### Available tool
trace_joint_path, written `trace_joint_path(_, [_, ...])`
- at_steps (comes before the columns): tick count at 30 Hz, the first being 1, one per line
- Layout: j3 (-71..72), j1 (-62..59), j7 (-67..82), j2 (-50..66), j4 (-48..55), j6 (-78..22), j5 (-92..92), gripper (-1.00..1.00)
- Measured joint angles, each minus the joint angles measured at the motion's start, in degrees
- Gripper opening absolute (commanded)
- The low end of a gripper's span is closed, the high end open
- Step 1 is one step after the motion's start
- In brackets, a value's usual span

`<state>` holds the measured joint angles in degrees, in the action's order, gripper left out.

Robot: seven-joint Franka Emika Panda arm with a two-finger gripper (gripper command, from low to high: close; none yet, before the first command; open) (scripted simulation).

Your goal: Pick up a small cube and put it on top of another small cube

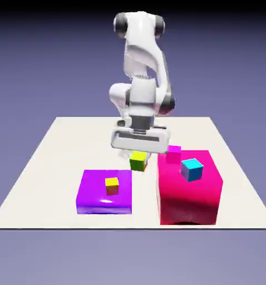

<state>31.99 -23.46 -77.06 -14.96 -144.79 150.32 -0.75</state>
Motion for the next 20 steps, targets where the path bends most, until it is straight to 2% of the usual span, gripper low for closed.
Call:
trace_joint_path(11, [6.7, 13.2, -25.3, -22.0, -4.4, -18.1, 2.8, -1.00])
trace_joint_path(16, [11.1, 8.5, -28.4, -15.7, -7.9, -8.1, -0.4, -1.00])
trace_joint_path(17, [12.0, 7.4, -29.1, -14.3, -8.7, -6.0, -1.0, 1.00])
trace_joint_path(20, [10.9, 8.6, -28.4, -15.9, -7.8, -8.5, -0.3, 1.00])
